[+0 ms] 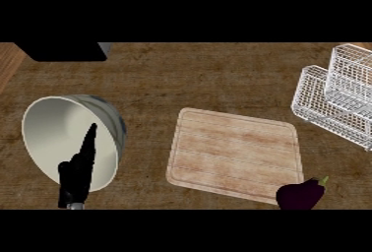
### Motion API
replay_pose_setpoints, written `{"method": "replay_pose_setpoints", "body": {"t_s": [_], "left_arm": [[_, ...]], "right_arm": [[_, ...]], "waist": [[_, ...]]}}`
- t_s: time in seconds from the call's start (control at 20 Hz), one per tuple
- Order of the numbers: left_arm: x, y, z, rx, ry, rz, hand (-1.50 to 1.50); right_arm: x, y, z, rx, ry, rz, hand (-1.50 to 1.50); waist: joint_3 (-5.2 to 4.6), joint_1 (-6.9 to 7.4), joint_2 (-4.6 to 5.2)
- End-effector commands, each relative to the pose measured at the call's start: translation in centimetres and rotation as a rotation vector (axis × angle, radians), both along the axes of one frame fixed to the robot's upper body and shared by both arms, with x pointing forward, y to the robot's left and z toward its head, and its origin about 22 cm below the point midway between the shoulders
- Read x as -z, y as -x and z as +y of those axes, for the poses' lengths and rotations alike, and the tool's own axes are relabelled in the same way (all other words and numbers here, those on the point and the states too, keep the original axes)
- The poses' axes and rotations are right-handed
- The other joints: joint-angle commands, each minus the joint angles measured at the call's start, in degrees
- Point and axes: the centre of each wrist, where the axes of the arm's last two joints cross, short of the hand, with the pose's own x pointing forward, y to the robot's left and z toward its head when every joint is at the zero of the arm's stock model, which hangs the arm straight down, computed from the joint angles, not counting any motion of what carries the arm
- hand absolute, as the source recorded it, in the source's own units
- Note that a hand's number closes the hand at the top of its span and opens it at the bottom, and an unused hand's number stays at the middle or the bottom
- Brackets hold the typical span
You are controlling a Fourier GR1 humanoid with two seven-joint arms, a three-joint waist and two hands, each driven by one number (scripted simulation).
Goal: Pick the cupcake from the cutting board and place it in the tiered basket
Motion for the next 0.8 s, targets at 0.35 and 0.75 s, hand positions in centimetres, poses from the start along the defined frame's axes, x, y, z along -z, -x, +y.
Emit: {"method": "replay_pose_setpoints", "body": {"t_s": [0.35,0.75], "left_arm": [[1.2,1.3,1.3,-0.057,0.025,0.081,0.00],[2.0,1.9,0.8,-0.054,0.031,0.092,0.00]], "right_arm": [[-3.7,16.0,-9.1,0.085,-0.078,-0.030,-1.50],[-0.8,21.9,-10.6,-0.003,-0.066,-0.008,-1.50]], "waist": [[-0.18,-2.78,0.20],[0.03,-3.20,0.28]]}}
